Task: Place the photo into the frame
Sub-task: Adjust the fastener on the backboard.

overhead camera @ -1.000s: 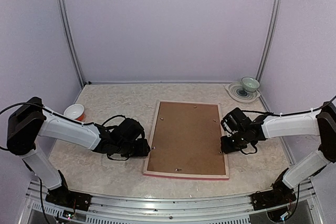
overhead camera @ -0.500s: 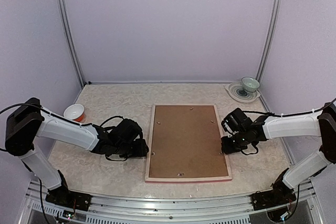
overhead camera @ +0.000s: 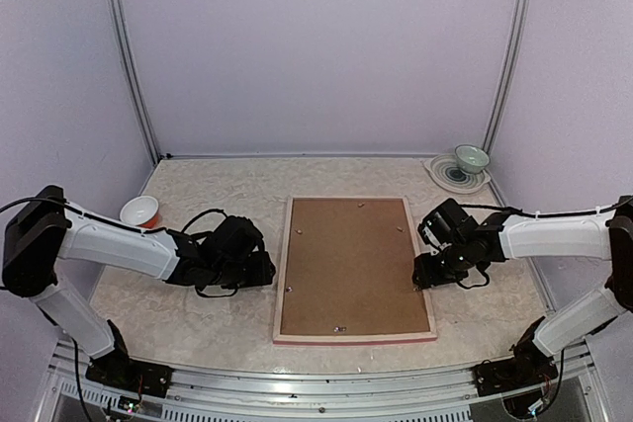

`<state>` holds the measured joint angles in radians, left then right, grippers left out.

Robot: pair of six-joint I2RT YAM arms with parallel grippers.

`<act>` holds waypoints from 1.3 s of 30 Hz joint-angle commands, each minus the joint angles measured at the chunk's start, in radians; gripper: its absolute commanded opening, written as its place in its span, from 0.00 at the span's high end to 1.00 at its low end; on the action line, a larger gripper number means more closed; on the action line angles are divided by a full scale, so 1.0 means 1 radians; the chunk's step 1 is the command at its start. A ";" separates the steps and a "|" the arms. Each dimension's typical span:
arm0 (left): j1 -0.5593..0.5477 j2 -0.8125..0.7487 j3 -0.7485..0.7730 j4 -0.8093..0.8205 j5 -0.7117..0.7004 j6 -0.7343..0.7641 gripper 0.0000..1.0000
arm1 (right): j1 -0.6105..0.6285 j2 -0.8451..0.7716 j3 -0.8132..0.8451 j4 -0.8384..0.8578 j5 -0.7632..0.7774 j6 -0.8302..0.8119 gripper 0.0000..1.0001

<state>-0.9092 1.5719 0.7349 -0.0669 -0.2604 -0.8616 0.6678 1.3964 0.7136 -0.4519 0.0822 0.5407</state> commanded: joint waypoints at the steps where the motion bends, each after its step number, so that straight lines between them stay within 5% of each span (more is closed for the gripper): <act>1: 0.016 0.014 0.055 -0.016 -0.037 0.024 0.45 | 0.007 0.012 -0.010 0.018 -0.011 0.028 0.48; 16: -0.007 0.014 0.065 -0.057 -0.011 0.075 0.44 | 0.007 0.024 0.019 0.007 -0.002 -0.017 0.31; 39: -0.058 0.066 0.092 -0.065 -0.011 0.058 0.44 | 0.007 0.071 -0.027 0.042 0.005 -0.030 0.51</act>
<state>-0.9588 1.6249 0.8089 -0.1211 -0.2699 -0.8040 0.6678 1.4441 0.6964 -0.4118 0.0784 0.5159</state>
